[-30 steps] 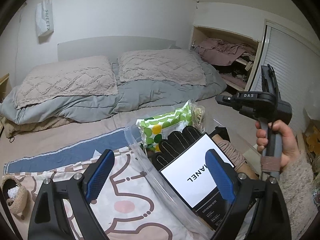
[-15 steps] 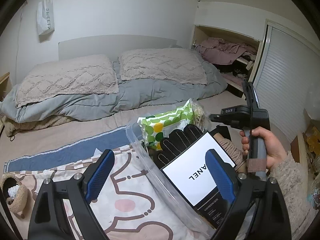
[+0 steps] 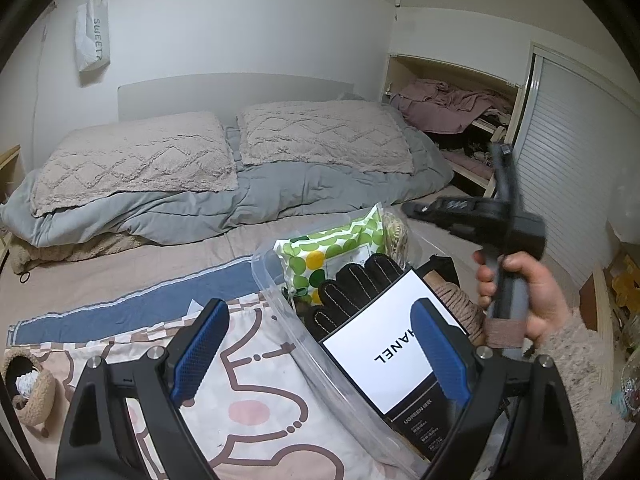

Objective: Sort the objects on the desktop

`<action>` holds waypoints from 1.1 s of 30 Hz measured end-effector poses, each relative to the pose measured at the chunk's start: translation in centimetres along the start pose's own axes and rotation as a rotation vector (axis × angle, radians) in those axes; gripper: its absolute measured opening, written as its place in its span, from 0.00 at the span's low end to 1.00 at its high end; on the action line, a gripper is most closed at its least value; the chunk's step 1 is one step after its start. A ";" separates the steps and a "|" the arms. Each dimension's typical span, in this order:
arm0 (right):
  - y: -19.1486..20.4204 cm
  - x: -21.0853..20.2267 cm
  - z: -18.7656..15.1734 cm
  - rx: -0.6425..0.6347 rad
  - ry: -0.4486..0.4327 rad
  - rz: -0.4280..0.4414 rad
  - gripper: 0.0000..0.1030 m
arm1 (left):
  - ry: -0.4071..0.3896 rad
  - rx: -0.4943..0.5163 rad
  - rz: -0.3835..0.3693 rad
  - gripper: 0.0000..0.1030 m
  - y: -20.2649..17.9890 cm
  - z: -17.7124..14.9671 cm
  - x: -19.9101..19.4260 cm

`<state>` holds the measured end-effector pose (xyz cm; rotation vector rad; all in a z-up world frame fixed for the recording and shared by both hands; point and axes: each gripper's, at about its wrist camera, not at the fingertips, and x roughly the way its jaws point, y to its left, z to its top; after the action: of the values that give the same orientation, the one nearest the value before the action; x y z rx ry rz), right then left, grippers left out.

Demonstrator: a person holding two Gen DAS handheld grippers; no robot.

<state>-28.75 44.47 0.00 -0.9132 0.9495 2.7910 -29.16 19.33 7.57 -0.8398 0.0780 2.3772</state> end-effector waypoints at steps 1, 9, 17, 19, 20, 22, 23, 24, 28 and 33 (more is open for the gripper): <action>-0.2 0.7 -0.1 0.002 0.025 -0.021 0.04 | 0.000 -0.001 0.000 0.90 0.0 0.0 0.0; -2.6 1.8 -1.0 0.009 0.158 -0.150 0.04 | -0.003 -0.003 -0.003 0.90 -0.1 0.1 -0.2; -1.5 -0.9 -0.3 0.016 0.087 -0.120 0.04 | -0.007 0.004 0.002 0.90 -0.6 0.0 -0.7; -0.8 -1.8 -0.1 -0.005 0.060 -0.123 0.04 | -0.008 0.003 0.005 0.90 -0.6 0.0 -0.9; -0.5 -2.2 -0.1 -0.013 0.050 -0.131 0.04 | -0.009 0.003 0.007 0.90 -0.6 0.0 -1.0; 0.2 -3.3 0.0 -0.044 0.013 -0.164 0.04 | -0.015 0.005 0.012 0.90 -0.8 0.0 -1.4; 0.5 -3.7 0.0 -0.059 -0.002 -0.179 0.04 | -0.018 0.005 0.016 0.90 -0.9 0.1 -1.7; 0.8 -4.3 0.0 -0.073 -0.018 -0.197 0.04 | -0.020 0.004 0.019 0.90 -0.9 0.1 -1.9; 1.2 -6.1 0.1 -0.097 -0.059 -0.228 0.26 | -0.030 0.002 0.032 0.94 -1.1 0.2 -2.8; 2.2 -8.1 -0.3 -0.147 -0.122 -0.277 0.85 | -0.061 -0.010 0.036 0.97 -1.3 0.3 -4.5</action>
<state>-22.44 43.62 5.44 -0.8077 0.5601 2.6673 -25.84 18.09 10.65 -0.7754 0.0568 2.4369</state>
